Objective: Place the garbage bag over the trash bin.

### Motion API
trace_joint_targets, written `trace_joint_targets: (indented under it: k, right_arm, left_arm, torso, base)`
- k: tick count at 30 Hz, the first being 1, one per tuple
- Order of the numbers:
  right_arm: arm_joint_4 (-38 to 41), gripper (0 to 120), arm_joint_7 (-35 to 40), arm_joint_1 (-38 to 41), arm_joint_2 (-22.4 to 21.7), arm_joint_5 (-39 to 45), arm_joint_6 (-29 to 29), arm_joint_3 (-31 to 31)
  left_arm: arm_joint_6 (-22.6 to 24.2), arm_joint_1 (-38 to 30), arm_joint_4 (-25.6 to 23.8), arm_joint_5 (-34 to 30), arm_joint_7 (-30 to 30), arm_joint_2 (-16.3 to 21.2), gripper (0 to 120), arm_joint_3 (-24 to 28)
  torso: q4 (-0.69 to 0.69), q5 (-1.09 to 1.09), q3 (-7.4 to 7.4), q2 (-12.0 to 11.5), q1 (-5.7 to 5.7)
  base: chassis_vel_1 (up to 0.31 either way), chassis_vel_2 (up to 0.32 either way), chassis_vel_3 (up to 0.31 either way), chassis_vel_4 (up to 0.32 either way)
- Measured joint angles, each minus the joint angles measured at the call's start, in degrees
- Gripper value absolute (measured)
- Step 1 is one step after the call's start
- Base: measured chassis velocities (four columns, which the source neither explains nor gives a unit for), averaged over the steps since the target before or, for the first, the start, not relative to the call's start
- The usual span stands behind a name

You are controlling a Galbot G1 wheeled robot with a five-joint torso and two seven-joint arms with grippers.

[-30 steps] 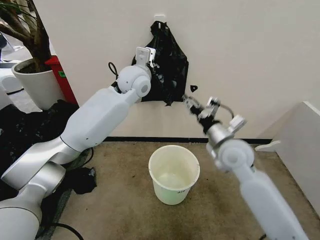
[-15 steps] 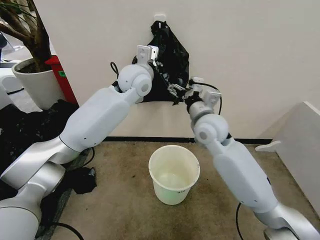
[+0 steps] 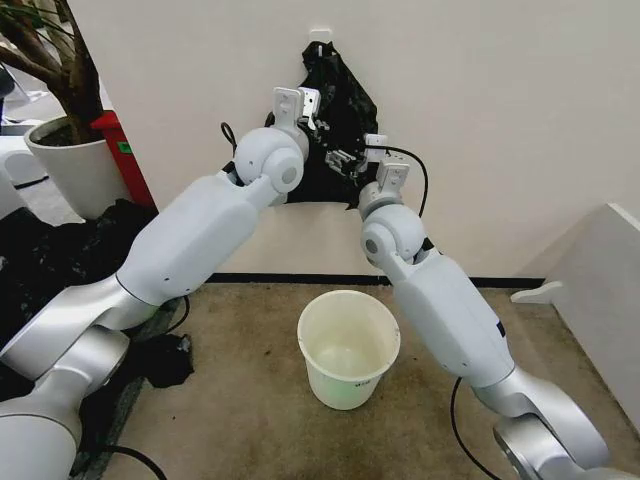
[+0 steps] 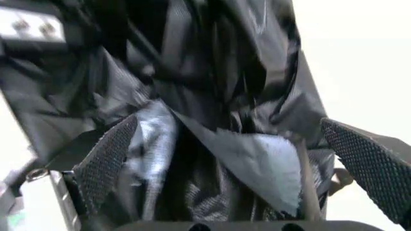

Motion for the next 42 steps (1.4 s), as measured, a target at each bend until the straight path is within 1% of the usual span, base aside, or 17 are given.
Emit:
trace_joint_targets:
  k: [8, 10, 12, 13, 15, 16, 19, 20, 22, 23, 25, 27, 29, 31, 32, 36, 42]
  right_arm:
    - [-4.7, 100, -0.4, 1.9, 0.9, -3.6, 0.6, 1.0]
    - [-5.6, 97, -0.4, 2.3, 1.0, -4.6, 1.0, 1.2]
    - [-5.9, 91, -0.3, 2.6, 1.1, -4.6, 1.0, 1.5]
    - [-6.2, 85, -0.3, 2.8, 1.1, -4.4, 1.1, 1.6]
    - [-6.9, 77, -0.5, 3.0, 1.1, -4.4, 1.4, 1.7]
    - [-6.9, 77, -0.5, 3.0, 1.1, -4.4, 1.4, 1.7]
    - [-7.2, 67, -0.6, 3.1, 1.2, -4.2, 1.9, 2.1]
    - [-7.2, 59, -0.6, 3.1, 1.2, -3.8, 2.1, 2.3]
    - [-7.1, 53, -0.6, 3.1, 1.0, -3.1, 2.4, 2.4]
    - [-7.1, 53, -0.6, 3.1, 1.0, -3.1, 2.4, 2.4]
    - [-6.9, 44, -0.6, 3.2, 0.8, -2.1, 2.6, 2.5]
    - [-6.7, 33, -0.4, 3.5, 0.7, -0.1, 2.7, 2.8]
    - [-6.6, 30, -0.2, 3.6, 0.8, 0.6, 2.9, 3.0]
    - [-6.5, 20, -0.1, 3.9, 0.9, 1.7, 3.1, 3.2]
    - [-6.5, 18, -0.1, 4.0, 0.9, 2.1, 3.1, 3.2]
    - [-5.8, 0, 0.6, 4.2, 0.7, 4.9, 3.2, 3.6]
    - [-4.1, 0, 1.2, 3.5, -0.4, 8.4, 3.2, 3.9]
  left_arm:
    - [0.2, 0.2, -1.3, -0.4, -0.1, 0.5, 0, -0.2]
    - [0.2, 0.4, -1.6, -0.5, -0.2, 0.6, 0, -0.3]
    - [0.2, 0.6, -1.9, -0.5, -0.3, 0.9, 0, -0.5]
    - [0.3, 0.8, -2.4, -0.7, -0.3, 1.3, 0, -0.8]
    - [0.3, 1.0, -3.0, -1.0, -0.4, 1.9, 0, -1.2]
    - [0.3, 1.0, -3.0, -1.0, -0.4, 1.9, 0, -1.2]
    - [0.3, 1.5, -4.0, -1.2, -0.5, 3.2, 0, -1.6]
    - [0.4, 2.0, -4.6, -1.3, -0.6, 4.0, 0, -2.0]
    - [0.4, 2.6, -5.2, -1.3, -0.6, 5.0, 0, -2.6]
    - [0.4, 2.6, -5.2, -1.3, -0.6, 5.0, 0, -2.6]
    - [0.3, 3.2, -5.7, -1.3, -0.6, 6.1, 0, -3.3]
    - [0.2, 3.9, -6.2, -1.3, -0.6, 7.4, 0, -4.3]
    - [0.1, 4.1, -6.4, -1.3, -0.6, 7.8, 0, -4.6]
    - [0.1, 4.5, -6.9, -1.4, -0.6, 8.6, 0, -5.1]
    - [0.0, 4.6, -7.1, -1.5, -0.7, 8.9, 0, -5.3]
    - [0.0, 5.0, -8.0, -2.3, -1.2, 9.8, 0, -6.2]
    - [-0.4, 5.3, -8.6, -3.8, -1.4, 10.1, 0, -7.0]
  torso:
    - [0.0, 0.0, 0.0, 0.0, 0.0]
    - [-0.01, 0.0, 0.0, 0.0, 0.0]
    - [-0.01, 0.0, 0.0, 0.0, 0.0]
    - [-0.01, 0.0, 0.0, 0.0, 0.0]
    - [0.0, 0.0, -0.01, 0.0, 0.0]
    - [0.0, 0.0, -0.01, 0.0, 0.0]
    - [0.0, 0.0, -0.01, 0.0, 0.0]
    - [-0.01, 0.0, -0.01, 0.0, 0.0]
    - [0.0, -0.01, -0.01, 0.0, 0.0]
    - [0.0, -0.01, -0.01, 0.0, 0.0]
    - [0.0, -0.01, -0.01, 0.0, 0.0]
    - [0.0, -0.01, -0.01, 0.0, 0.0]
    - [0.0, -0.01, -0.01, 0.0, 0.0]
    - [0.0, -0.01, -0.01, 0.0, 0.0]
    - [0.0, -0.02, -0.01, 0.0, 0.0]
    - [0.0, -0.01, -0.01, 0.0, 0.0]
    - [0.0, -0.01, -0.01, 0.0, 0.0]
  base:
    - [0.0, 0.0, 0.0, 0.0]
    - [0.0, 0.0, 0.0, 0.0]
    - [0.0, 0.0, 0.0, 0.0]
    - [0.0, 0.0, 0.0, 0.0]
    - [0.0, 0.0, 0.0, 0.0]
    - [0.0, 0.0, 0.0, 0.0]
    - [0.0, 0.0, 0.0, 0.0]
    - [0.0, 0.0, 0.0, 0.0]
    - [0.0, 0.0, 0.0, 0.0]
    - [0.0, 0.0, 0.0, 0.0]
    - [0.0, 0.0, 0.0, 0.0]
    - [0.0, 0.0, 0.0, 0.0]
    - [0.0, 0.0, 0.0, 0.0]
    - [0.0, 0.0, 0.0, 0.0]
    - [0.0, 0.0, 0.0, 0.0]
    - [0.0, 0.0, 0.0, 0.0]
    - [0.0, 0.0, 0.0, 0.0]
